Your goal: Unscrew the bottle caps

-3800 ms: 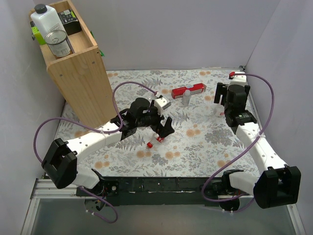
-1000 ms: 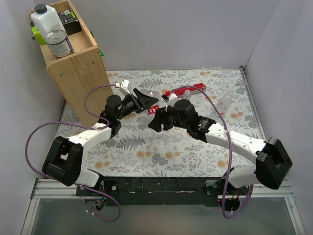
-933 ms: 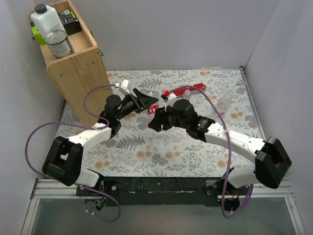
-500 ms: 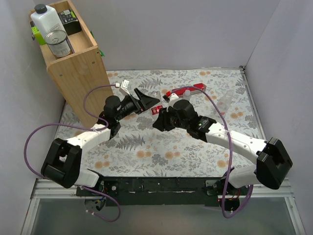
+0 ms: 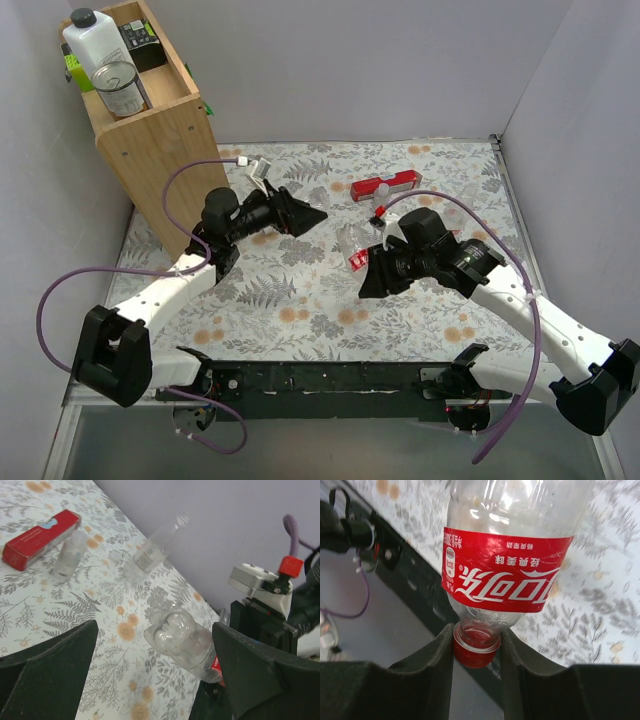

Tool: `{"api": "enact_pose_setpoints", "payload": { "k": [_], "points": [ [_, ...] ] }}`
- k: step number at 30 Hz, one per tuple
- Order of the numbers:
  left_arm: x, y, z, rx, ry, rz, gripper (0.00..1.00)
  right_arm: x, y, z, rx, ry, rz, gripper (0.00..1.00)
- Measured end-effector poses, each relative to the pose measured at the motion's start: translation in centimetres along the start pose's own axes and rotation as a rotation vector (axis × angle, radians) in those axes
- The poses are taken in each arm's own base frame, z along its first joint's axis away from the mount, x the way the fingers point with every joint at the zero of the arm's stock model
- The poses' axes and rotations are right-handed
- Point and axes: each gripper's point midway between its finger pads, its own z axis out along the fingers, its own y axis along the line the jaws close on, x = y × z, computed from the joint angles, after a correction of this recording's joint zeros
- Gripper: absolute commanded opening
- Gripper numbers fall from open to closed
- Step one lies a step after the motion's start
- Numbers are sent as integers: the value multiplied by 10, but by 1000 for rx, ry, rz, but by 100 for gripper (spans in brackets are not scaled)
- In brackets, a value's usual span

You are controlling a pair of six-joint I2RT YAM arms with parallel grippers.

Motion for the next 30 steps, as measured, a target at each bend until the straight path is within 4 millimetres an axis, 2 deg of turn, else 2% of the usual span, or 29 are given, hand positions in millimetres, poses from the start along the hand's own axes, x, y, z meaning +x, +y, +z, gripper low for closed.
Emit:
{"api": "enact_pose_setpoints", "payload": {
  "k": [5, 11, 14, 18, 23, 29, 30],
  "points": [
    [37, -29, -7, 165, 194, 181, 98, 44, 12, -15, -92, 196, 37, 1],
    [121, -112, -24, 457, 451, 420, 98, 76, 34, -34, -232, 349, 63, 1],
    [152, -135, -39, 550, 533, 480, 98, 86, 42, -40, -297, 399, 76, 1],
    [177, -146, -49, 576, 586, 554, 98, 99, 48, -47, -356, 455, 94, 1],
    [201, -150, -53, 554, 603, 668, 98, 103, 58, -56, -418, 489, 112, 1],
    [216, -140, -55, 480, 608, 767, 98, 103, 68, -62, -486, 499, 122, 1],
    [217, -138, -55, 465, 607, 780, 93, 102, 69, -63, -496, 500, 122, 1]
  ]
}}
